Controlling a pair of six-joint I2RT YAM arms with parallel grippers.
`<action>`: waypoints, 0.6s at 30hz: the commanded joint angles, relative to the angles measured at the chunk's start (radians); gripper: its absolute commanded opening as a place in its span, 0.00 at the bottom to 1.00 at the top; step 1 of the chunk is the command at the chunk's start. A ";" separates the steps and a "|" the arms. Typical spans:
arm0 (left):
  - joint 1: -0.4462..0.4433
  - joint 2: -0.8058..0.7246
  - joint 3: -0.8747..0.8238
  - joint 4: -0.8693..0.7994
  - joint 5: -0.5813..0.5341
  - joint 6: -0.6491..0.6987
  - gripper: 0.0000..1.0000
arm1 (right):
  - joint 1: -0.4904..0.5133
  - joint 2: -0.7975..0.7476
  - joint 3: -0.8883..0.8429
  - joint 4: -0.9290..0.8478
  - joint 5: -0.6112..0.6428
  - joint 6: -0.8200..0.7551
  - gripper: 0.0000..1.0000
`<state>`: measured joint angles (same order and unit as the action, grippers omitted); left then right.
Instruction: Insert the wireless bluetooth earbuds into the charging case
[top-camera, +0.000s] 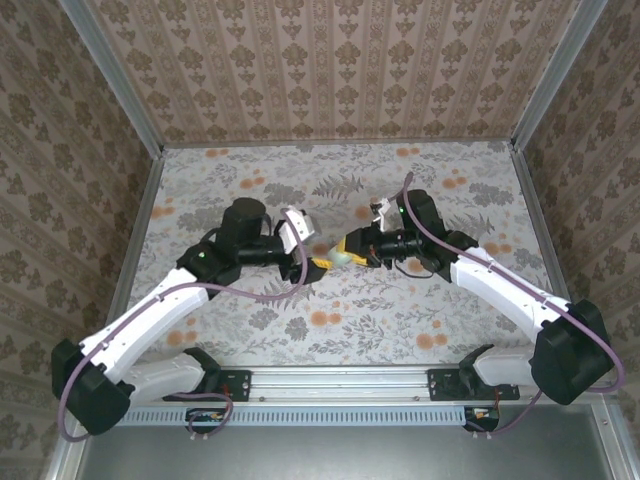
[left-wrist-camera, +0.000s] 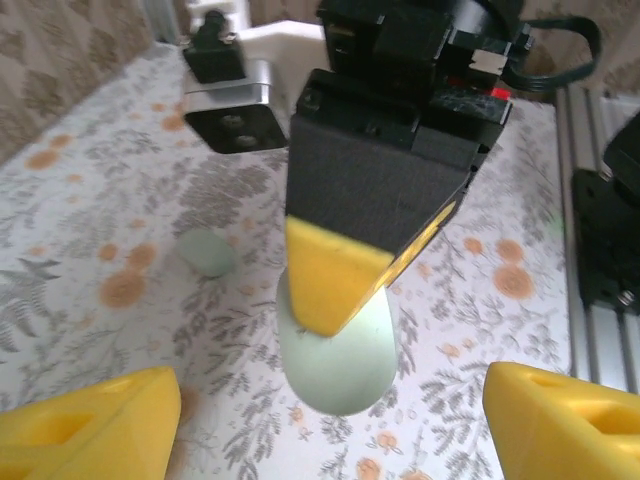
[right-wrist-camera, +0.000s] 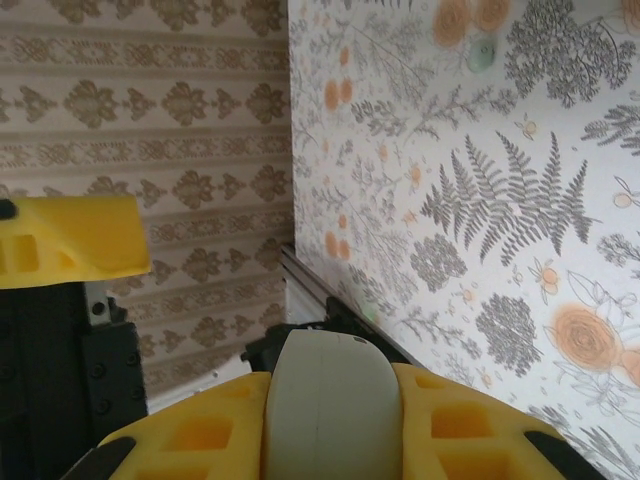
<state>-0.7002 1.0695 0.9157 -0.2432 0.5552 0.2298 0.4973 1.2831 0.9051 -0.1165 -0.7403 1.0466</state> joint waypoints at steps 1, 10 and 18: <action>0.042 -0.051 -0.072 0.129 -0.017 -0.110 0.81 | -0.007 0.003 0.016 0.124 0.051 0.131 0.20; 0.076 -0.125 -0.252 0.441 0.006 -0.332 0.86 | -0.006 0.053 -0.023 0.388 0.104 0.359 0.20; 0.098 -0.043 -0.239 0.626 0.152 -0.430 0.86 | 0.004 0.093 -0.016 0.518 0.074 0.470 0.20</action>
<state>-0.6178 1.0016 0.6613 0.2649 0.6254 -0.1394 0.4938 1.3666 0.8944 0.2771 -0.6582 1.4212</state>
